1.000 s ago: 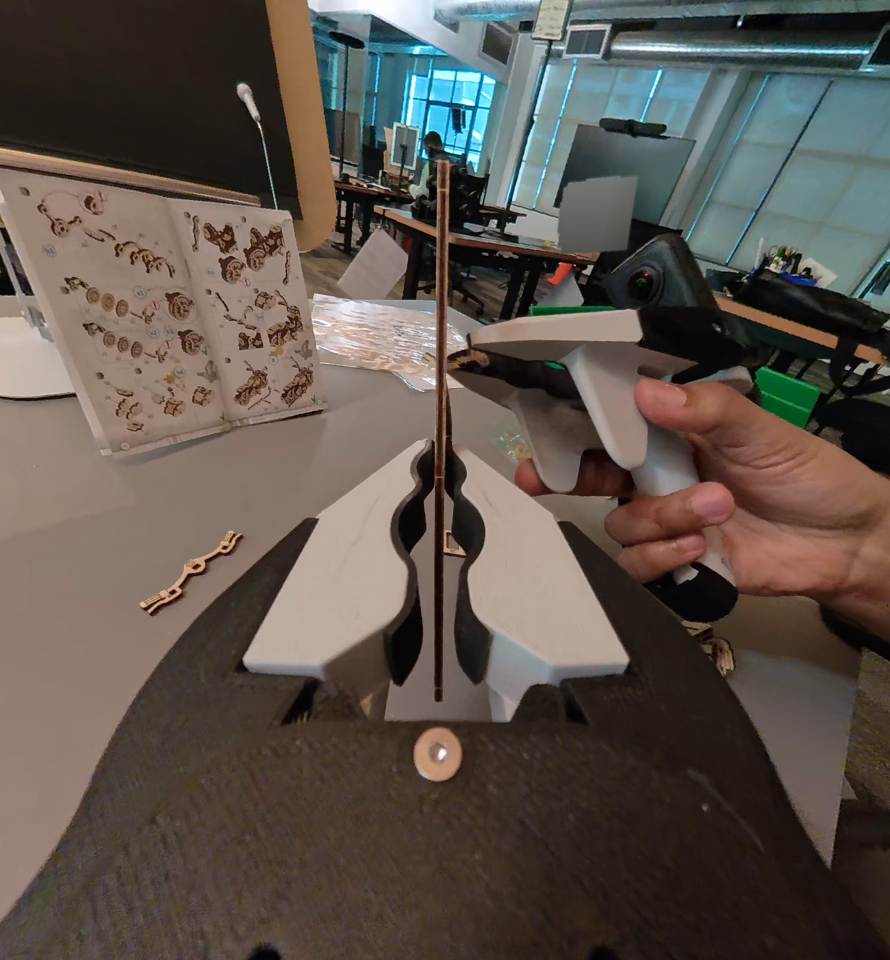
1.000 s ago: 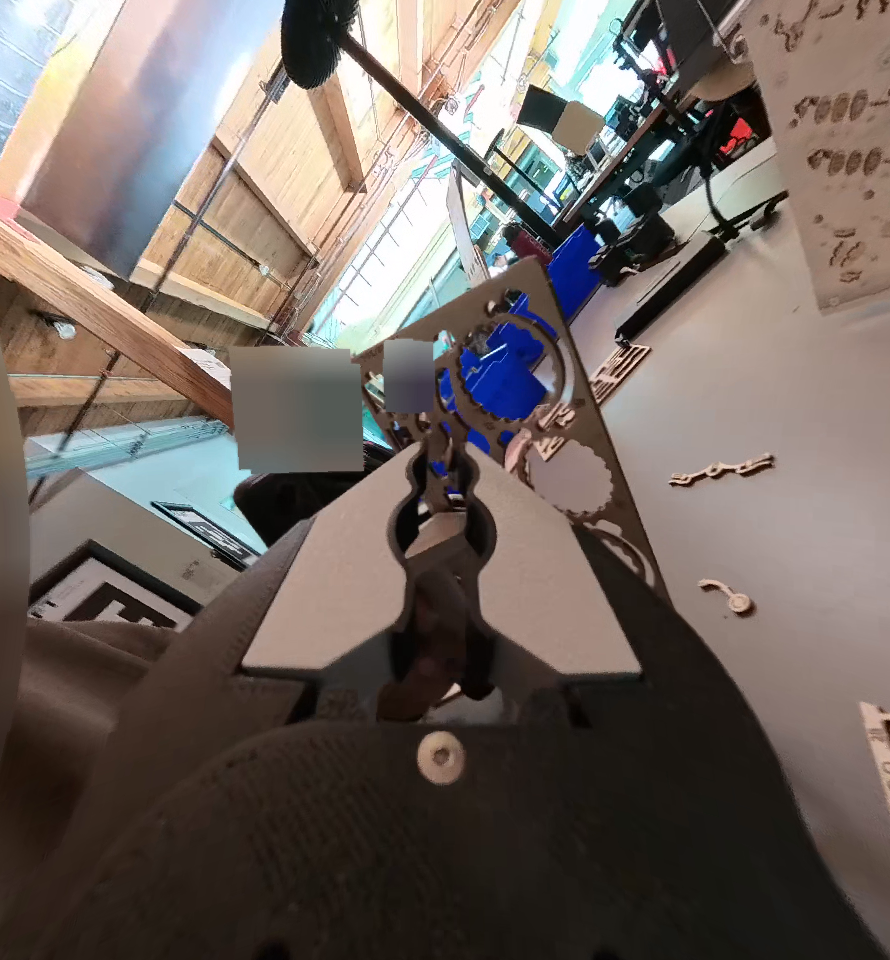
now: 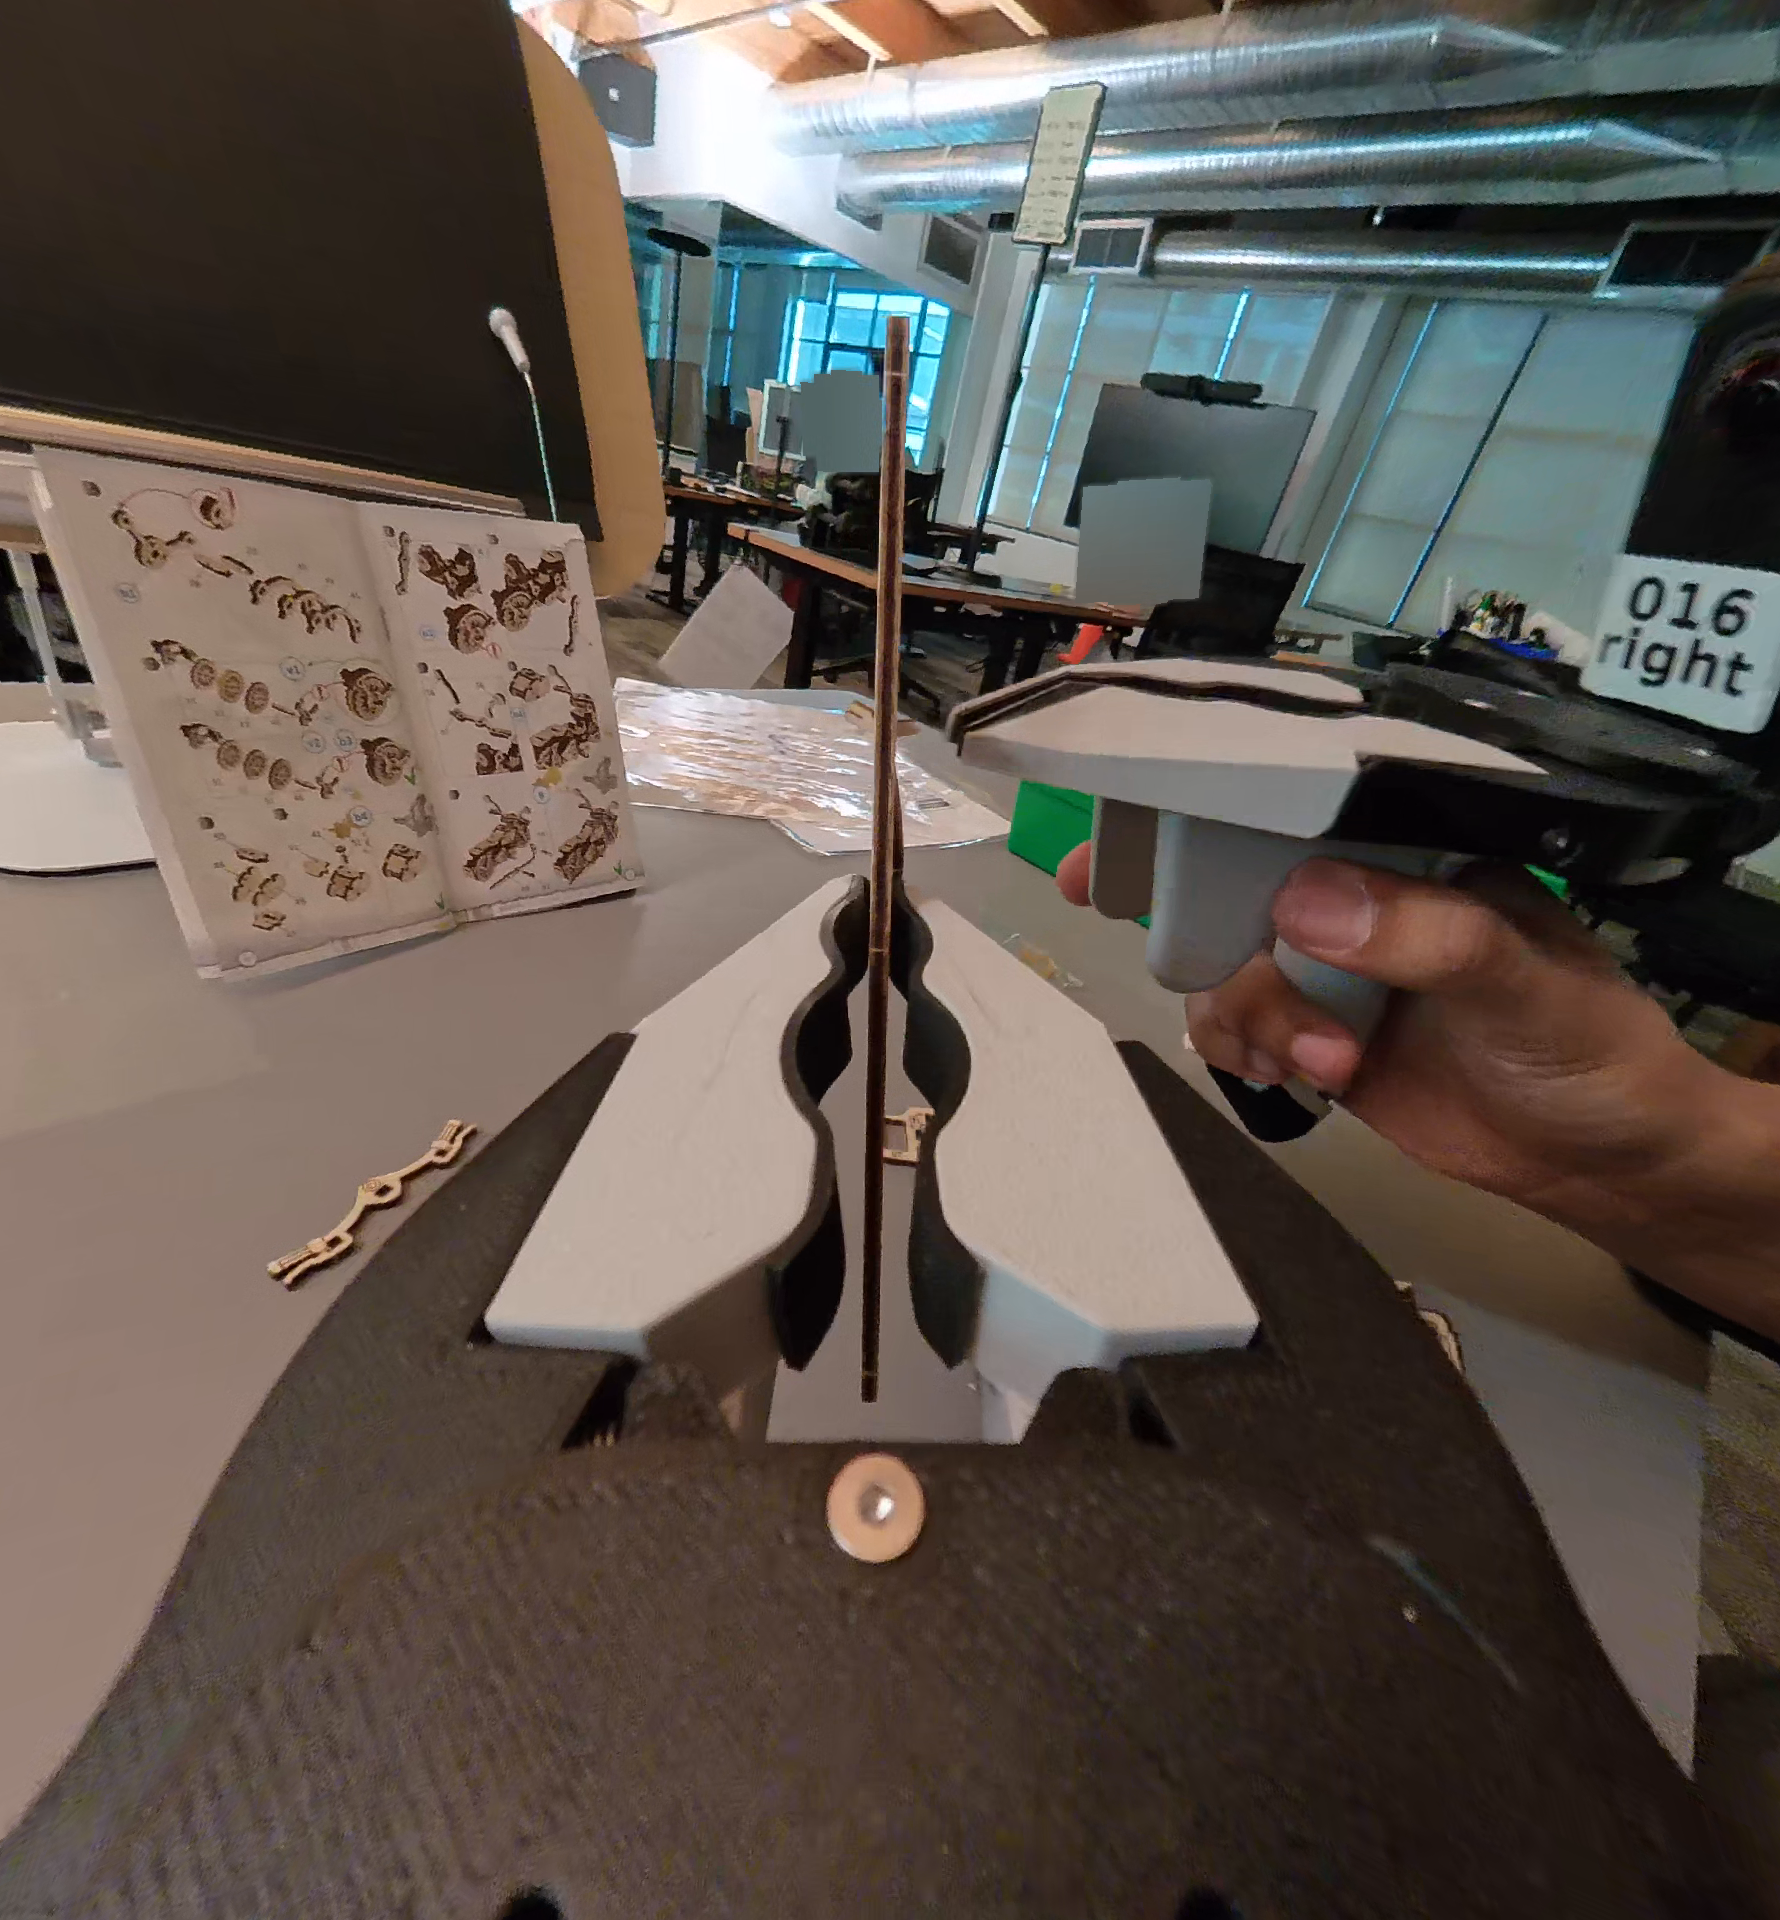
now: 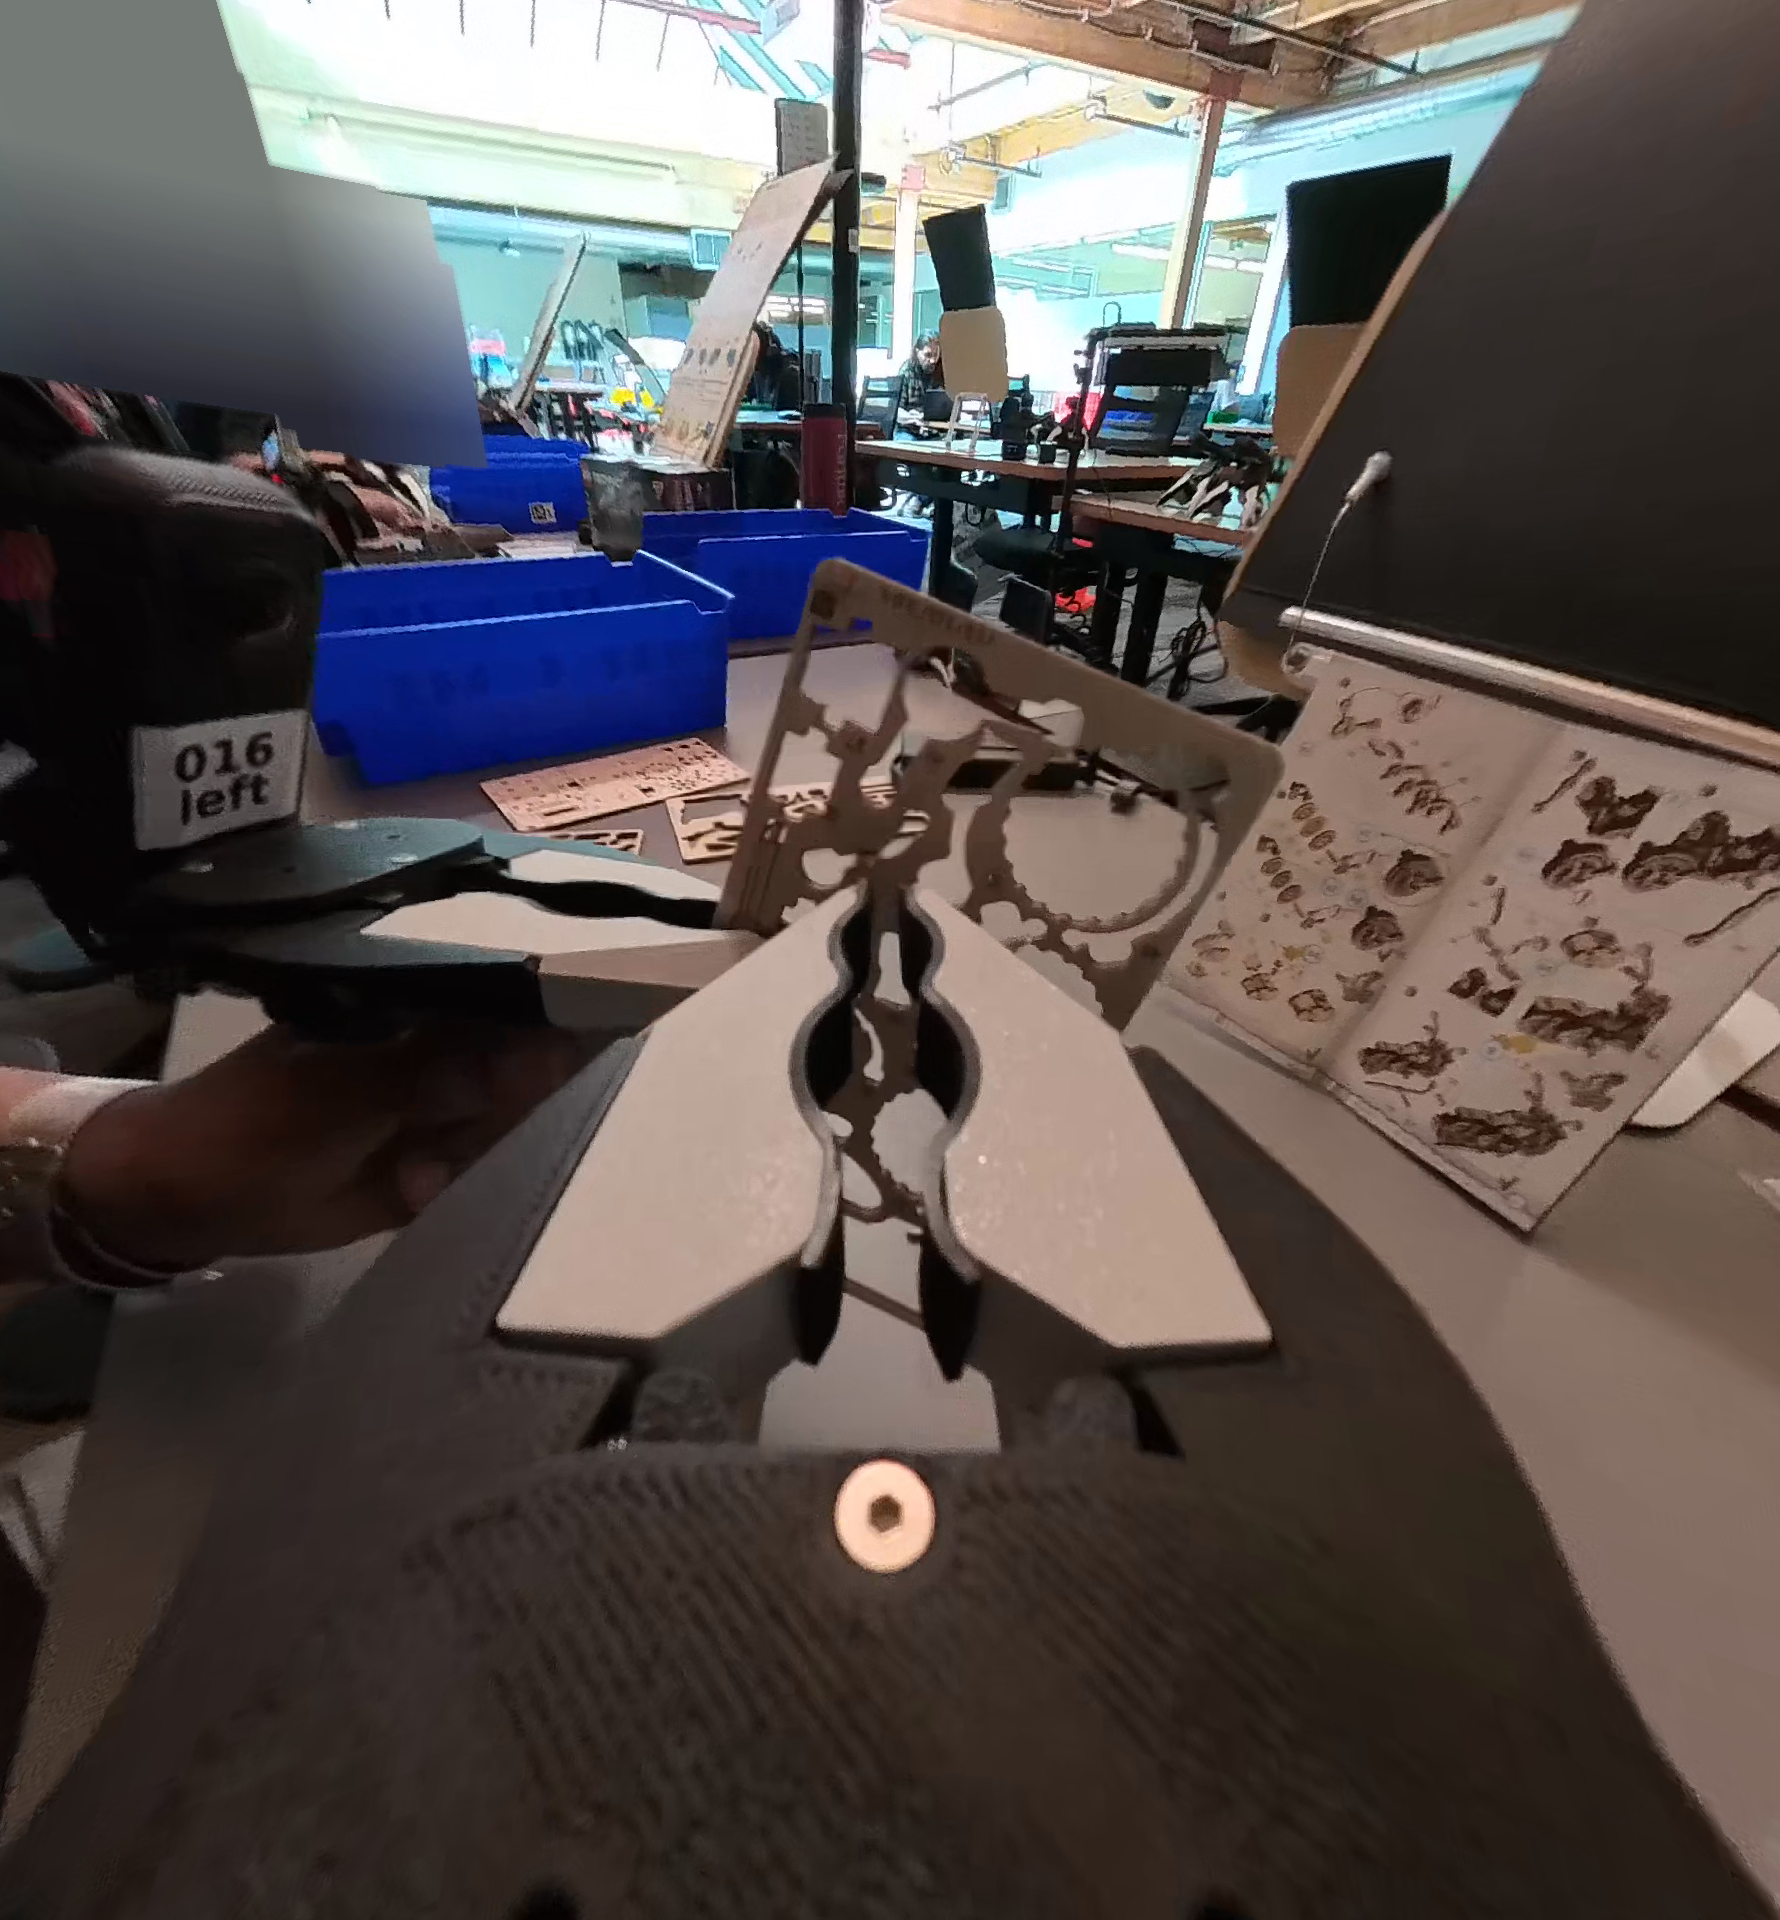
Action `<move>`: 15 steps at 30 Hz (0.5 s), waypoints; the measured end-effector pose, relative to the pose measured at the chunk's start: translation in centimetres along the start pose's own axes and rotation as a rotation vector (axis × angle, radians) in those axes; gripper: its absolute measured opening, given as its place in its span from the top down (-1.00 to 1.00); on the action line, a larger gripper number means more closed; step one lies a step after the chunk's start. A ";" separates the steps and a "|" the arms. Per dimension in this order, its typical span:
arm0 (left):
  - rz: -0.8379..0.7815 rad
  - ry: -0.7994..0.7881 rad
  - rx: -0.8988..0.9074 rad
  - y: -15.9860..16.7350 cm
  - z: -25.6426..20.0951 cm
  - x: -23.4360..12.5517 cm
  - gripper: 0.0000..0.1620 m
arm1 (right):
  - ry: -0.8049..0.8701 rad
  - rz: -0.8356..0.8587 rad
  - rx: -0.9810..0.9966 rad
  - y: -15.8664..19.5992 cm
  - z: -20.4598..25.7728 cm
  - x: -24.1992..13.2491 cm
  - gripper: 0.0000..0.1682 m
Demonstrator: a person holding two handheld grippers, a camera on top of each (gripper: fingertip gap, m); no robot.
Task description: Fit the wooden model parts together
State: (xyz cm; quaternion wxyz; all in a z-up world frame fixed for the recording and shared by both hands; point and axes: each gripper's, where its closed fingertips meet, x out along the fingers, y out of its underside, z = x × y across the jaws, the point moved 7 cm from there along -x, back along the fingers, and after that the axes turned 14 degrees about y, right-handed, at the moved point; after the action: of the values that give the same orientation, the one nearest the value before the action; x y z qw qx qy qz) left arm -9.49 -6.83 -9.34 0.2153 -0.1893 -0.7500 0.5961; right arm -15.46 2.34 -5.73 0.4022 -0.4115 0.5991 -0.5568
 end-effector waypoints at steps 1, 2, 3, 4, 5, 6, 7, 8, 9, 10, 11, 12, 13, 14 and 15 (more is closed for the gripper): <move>-0.001 -0.004 -0.006 0.1 0.1 0.0 1.00 | 0.004 -0.009 -0.035 -0.1 0.3 -0.1 0.97; 0.000 -0.005 -0.006 0.1 0.1 0.0 1.00 | 0.010 -0.018 -0.068 -0.2 0.7 -0.1 0.97; 0.005 -0.005 -0.004 0.1 0.1 0.0 1.00 | 0.020 -0.026 -0.094 -0.3 0.9 -0.1 0.97; 0.006 -0.006 0.002 0.1 0.0 0.1 1.00 | 0.031 -0.032 -0.111 -0.4 1.1 -0.2 0.96; 0.006 -0.005 0.009 0.1 -0.1 0.1 1.00 | 0.042 -0.034 -0.121 -0.4 1.1 -0.2 0.96; 0.008 -0.003 0.017 0.1 -0.2 0.2 1.00 | 0.048 -0.031 -0.127 -0.4 1.1 -0.2 0.95; 0.010 -0.001 0.024 0.2 -0.4 0.2 1.00 | 0.050 -0.027 -0.132 -0.4 1.1 -0.2 0.94; 0.011 0.001 0.031 0.2 -0.5 0.3 1.00 | 0.052 -0.024 -0.137 -0.4 1.1 -0.2 0.94; 0.013 0.005 0.037 0.2 -0.7 0.4 1.00 | 0.057 -0.023 -0.144 -0.4 1.0 -0.1 0.94; 0.015 0.007 0.044 0.2 -0.9 0.5 1.00 | 0.065 -0.022 -0.151 -0.3 1.0 -0.1 0.96; 0.017 0.003 0.053 0.2 -1.0 0.5 1.00 | 0.074 -0.021 -0.159 -0.3 0.9 -0.1 0.98; 0.019 -0.001 0.062 0.2 -1.1 0.6 1.00 | 0.079 -0.020 -0.168 -0.3 0.9 -0.1 0.99; 0.022 -0.004 0.070 0.2 -1.1 0.5 1.00 | 0.082 -0.017 -0.179 -0.3 0.9 -0.1 0.99; 0.023 -0.005 0.074 0.2 -1.0 0.5 1.00 | 0.087 -0.016 -0.196 -0.3 0.9 -0.1 0.99; 0.019 -0.005 0.073 0.2 -1.0 0.5 1.00 | 0.097 -0.017 -0.220 -0.3 0.9 -0.1 0.99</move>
State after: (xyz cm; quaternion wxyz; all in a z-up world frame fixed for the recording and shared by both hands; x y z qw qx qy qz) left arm -9.34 -5.74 -9.27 0.2144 -0.1868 -0.7266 0.6255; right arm -14.54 2.15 -5.45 0.3204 -0.4308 0.6719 -0.5101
